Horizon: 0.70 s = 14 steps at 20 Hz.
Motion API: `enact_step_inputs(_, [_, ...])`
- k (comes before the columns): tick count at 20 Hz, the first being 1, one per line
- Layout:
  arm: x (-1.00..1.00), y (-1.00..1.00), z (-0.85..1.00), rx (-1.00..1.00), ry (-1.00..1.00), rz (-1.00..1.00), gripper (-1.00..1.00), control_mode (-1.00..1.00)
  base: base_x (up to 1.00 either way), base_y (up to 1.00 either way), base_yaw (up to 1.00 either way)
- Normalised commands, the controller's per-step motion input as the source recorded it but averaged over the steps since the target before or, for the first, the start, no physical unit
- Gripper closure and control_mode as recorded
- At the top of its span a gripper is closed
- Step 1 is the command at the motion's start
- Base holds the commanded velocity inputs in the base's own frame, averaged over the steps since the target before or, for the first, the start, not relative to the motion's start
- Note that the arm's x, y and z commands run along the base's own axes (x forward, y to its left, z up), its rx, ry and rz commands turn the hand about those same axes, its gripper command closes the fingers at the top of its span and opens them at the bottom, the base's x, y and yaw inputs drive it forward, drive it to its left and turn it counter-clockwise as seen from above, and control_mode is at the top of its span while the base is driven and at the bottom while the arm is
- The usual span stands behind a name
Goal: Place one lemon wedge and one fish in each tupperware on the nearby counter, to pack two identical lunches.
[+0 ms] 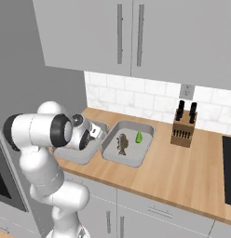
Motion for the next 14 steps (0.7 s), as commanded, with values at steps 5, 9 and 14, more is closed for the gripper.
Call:
enact_step_inputs(5, [-0.13,-0.07,0.26,0.00,0.00,0.00,-1.00,-1.00,0.00,0.00,0.00])
enact_step_inputs(9, [-0.88,-0.40,0.92,0.03,-0.05,0.00,-1.00,-1.00,0.00,0.00,0.00])
enact_step_inputs(14, [-0.94,-0.44,1.00,0.06,0.00,-0.01,-1.00,-1.00,0.00,0.00,0.00])
